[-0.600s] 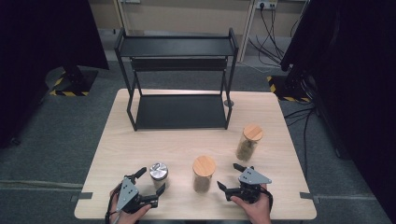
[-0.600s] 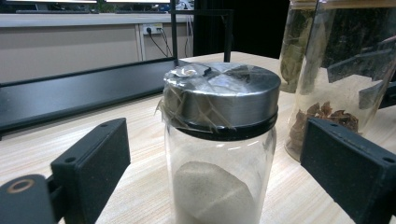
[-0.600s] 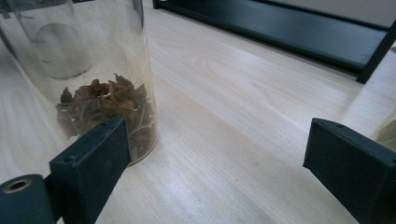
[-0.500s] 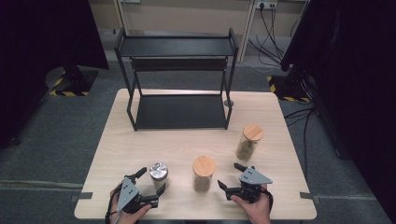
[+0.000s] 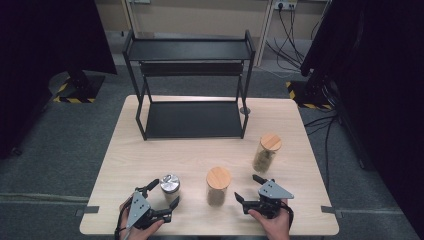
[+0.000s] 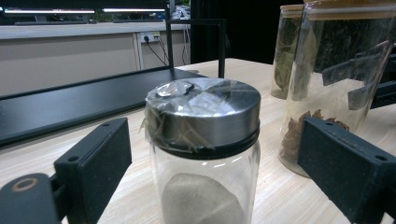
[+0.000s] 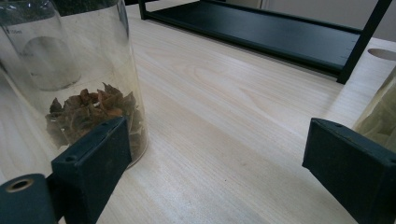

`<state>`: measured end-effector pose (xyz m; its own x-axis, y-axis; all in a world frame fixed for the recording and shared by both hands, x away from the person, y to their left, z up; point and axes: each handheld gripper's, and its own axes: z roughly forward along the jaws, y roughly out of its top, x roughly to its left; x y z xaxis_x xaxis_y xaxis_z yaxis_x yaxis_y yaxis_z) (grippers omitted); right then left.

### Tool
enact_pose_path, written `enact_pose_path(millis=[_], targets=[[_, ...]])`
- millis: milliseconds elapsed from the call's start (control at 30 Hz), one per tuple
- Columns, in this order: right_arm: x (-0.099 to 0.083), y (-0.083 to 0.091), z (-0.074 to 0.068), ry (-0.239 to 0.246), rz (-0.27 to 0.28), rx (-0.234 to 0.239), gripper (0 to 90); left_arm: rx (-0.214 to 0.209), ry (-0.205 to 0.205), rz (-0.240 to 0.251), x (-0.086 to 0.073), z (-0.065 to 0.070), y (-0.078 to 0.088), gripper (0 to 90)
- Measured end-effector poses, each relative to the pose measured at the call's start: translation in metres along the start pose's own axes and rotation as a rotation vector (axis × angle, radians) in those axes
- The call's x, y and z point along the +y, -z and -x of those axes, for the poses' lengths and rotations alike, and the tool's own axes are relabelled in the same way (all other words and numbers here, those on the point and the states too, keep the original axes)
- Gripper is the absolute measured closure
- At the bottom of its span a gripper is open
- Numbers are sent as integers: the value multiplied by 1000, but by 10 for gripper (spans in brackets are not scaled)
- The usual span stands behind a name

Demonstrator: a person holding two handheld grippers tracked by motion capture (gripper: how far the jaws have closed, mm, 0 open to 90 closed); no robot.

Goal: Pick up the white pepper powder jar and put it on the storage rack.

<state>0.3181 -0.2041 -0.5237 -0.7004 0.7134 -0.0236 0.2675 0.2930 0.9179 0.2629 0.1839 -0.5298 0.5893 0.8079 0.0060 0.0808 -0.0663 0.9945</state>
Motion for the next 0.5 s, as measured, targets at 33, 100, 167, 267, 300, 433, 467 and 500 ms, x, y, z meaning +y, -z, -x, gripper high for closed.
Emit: enact_pose_path(millis=[33,100,167,267,300,433,467,500], targets=[[0,0,0,-2,0,1,80,1,-1,0,0,0,0,112],[0,0,0,-2,0,-1,79,8,0,8,2,1,0,118],[0,0,0,-1,-1,-2,79,16,3,12,2,1,-1,132],[0,-1,0,0,-7,-2,79,24,7,14,3,0,-2,158],[0,-1,0,0,-8,-2,79,28,7,11,3,-1,-3,165],[0,-1,0,-2,-10,-1,79,41,10,1,3,-5,-7,188],[1,-1,0,-2,-13,-1,79,40,10,1,3,-5,-8,200],[1,-1,0,-2,-14,-1,79,39,10,1,3,-5,-9,207]])
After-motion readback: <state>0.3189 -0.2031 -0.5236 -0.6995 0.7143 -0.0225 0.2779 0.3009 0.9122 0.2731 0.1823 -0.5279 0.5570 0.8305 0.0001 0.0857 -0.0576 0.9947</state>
